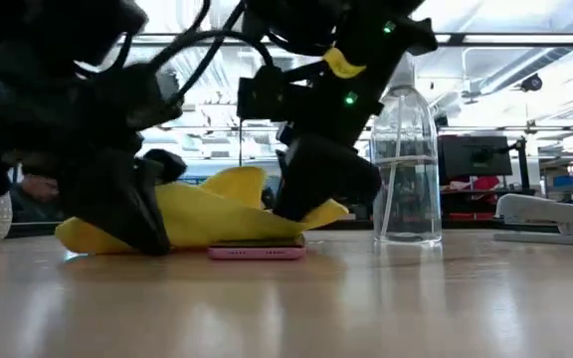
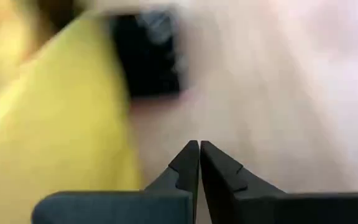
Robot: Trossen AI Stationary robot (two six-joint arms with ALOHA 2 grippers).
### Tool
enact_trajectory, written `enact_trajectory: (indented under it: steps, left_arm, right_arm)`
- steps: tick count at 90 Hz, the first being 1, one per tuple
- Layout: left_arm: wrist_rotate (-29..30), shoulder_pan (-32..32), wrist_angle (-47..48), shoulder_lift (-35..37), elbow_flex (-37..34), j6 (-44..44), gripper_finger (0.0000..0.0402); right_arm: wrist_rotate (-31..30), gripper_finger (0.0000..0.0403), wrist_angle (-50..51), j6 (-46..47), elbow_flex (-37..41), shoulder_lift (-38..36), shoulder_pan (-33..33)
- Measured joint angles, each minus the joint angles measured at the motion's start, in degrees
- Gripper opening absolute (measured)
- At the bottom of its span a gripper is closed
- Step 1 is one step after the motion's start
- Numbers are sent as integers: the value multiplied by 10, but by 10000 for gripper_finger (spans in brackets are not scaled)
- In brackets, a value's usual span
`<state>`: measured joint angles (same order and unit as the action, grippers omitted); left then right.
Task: Apply microfiber cloth
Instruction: Wipe the front and back of the cellphone with the yellow microfiber cloth
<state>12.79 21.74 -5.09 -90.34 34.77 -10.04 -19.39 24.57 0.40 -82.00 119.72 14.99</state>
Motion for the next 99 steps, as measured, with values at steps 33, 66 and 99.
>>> enact_trajectory:
  steps: [33,66,99]
  left_arm:
    - [109,-78,49,179,-11,100,0]
    - [-15,61,-337,60,-93,-7,0]
    - [26,49,-473,-156,-32,-15,0]
  right_arm:
    - [27,0,-83,-22,3,-6,14]
    - [-1,0,-95,-33,53,-32,8]
    - [1,0,-372,70,151,-31,18]
